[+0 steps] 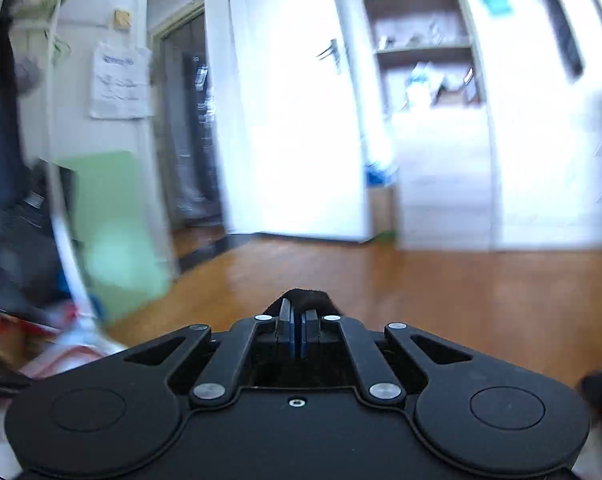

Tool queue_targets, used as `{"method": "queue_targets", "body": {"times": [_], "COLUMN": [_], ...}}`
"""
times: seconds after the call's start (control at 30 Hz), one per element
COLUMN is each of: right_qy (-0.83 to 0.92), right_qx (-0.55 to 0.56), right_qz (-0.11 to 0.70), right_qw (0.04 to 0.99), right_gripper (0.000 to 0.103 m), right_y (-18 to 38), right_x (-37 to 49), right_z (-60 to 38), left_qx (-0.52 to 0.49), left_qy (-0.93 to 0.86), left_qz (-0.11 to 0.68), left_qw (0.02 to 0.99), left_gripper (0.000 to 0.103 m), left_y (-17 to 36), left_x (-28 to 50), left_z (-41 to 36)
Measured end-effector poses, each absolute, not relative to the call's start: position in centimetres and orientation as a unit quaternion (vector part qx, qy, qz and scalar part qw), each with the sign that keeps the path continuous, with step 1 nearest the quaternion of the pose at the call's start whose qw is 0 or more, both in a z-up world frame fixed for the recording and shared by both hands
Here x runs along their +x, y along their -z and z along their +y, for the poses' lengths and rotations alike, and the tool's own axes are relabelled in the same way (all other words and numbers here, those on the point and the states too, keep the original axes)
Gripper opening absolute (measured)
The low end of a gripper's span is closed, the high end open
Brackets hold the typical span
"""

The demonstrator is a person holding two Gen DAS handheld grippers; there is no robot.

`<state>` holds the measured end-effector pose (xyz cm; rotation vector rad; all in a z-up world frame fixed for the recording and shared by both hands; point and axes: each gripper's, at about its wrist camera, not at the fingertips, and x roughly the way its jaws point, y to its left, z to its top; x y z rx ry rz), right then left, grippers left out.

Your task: Fold clothes

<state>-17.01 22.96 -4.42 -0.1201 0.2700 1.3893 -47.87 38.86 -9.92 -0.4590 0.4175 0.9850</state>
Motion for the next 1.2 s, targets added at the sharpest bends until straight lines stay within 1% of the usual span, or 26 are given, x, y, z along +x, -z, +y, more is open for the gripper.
{"method": "queue_targets", "body": {"times": [0.03,0.07,0.1,0.17,0.2,0.23,0.27,0.33,0.43,0.5,0.57,0.67,0.73,0.8,0.83,0.87,1.0,1.07,1.1,1.17,1.2], "right_qy": [-0.622,-0.601,-0.570,-0.497,-0.481,-0.482,-0.490,-0.495,-0.496,-0.490,-0.486,-0.496,-0.501,-0.482,-0.466,-0.452,-0.459,-0.475,-0.481,-0.504,-0.513], "right_qx": [-0.082,-0.118,-0.172,-0.259,-0.279,-0.278,-0.267,-0.258,-0.257,-0.254,-0.216,-0.122,-0.095,-0.107,-0.115,-0.115,-0.066,-0.046,-0.042,-0.038,-0.042], "right_qz": [0.129,0.142,0.170,0.211,0.223,0.233,0.243,0.268,0.305,0.332,0.385,0.485,0.528,0.529,0.521,0.517,0.506,0.497,0.492,0.477,0.472], "right_qw": [0.768,0.778,0.785,0.801,0.801,0.798,0.793,0.785,0.771,0.765,0.754,0.710,0.680,0.690,0.706,0.718,0.727,0.725,0.724,0.719,0.716], "right_gripper": [0.011,0.024,0.028,0.027,0.027,0.028,0.033,0.036,0.038,0.041,0.044,0.047,0.047,0.047,0.047,0.047,0.047,0.047,0.047,0.050,0.058], "right_y": [5.8,7.6,10.0,14.5,16.0,16.8,17.2,17.9,19.2,20.3,21.1,23.4,25.5,27.1,27.4,27.5,26.7,26.6,26.8,27.1,27.2], "right_x": [-16.3,-15.5,-14.5,-12.5,-11.6,-10.9,-10.1,-9.1,-7.2,-6.2,-5.1,-2.5,-1.6,-1.6,-1.8,-1.8,-1.7,-1.8,-1.8,-1.8,-1.7], "right_z": [24.2,25.6,27.3,29.2,28.9,27.8,26.3,24.2,21.6,19.9,18.9,17.4,17.7,18.4,18.5,18.7,17.9,17.7,17.8,17.8,17.9], "left_qx": [-0.200,-0.200,-0.208,-0.229,-0.238,-0.245,-0.251,-0.254,-0.240,-0.237,-0.243,-0.262,-0.279,-0.300,-0.307,-0.309,-0.319,-0.329,-0.331,-0.331,-0.330], "left_qy": [-0.468,-0.464,-0.457,-0.430,-0.415,-0.403,-0.391,-0.369,-0.337,-0.319,-0.297,-0.258,-0.240,-0.221,-0.216,-0.217,-0.221,-0.217,-0.215,-0.216,-0.217], "left_qz": [0.221,0.245,0.270,0.288,0.292,0.300,0.309,0.326,0.357,0.368,0.374,0.396,0.418,0.439,0.446,0.450,0.453,0.453,0.455,0.463,0.468], "left_qw": [0.832,0.828,0.822,0.824,0.828,0.829,0.830,0.832,0.837,0.841,0.844,0.841,0.831,0.818,0.812,0.809,0.802,0.800,0.798,0.793,0.790], "left_gripper": [0.012,0.012,0.012,0.014,0.015,0.020,0.024,0.031,0.037,0.042,0.045,0.053,0.054,0.058,0.063,0.065,0.067,0.071,0.072,0.073,0.074], "left_y": [10.2,10.9,11.9,13.9,15.0,16.0,17.0,18.6,20.4,20.9,21.2,21.9,22.5,23.2,23.6,24.1,25.0,25.2,25.2,25.5,25.6], "left_x": [-46.8,-45.7,-44.6,-42.9,-42.1,-41.4,-40.7,-39.8,-38.3,-37.1,-36.1,-34.3,-33.5,-32.9,-32.6,-32.5,-32.8,-32.8,-32.8,-32.4,-32.2], "left_z": [38.8,39.1,39.4,39.4,39.1,38.6,38.1,37.1,35.5,34.9,34.5,34.9,34.9,34.9,34.8,34.7,34.3,34.4,34.5,34.5,34.5]}}
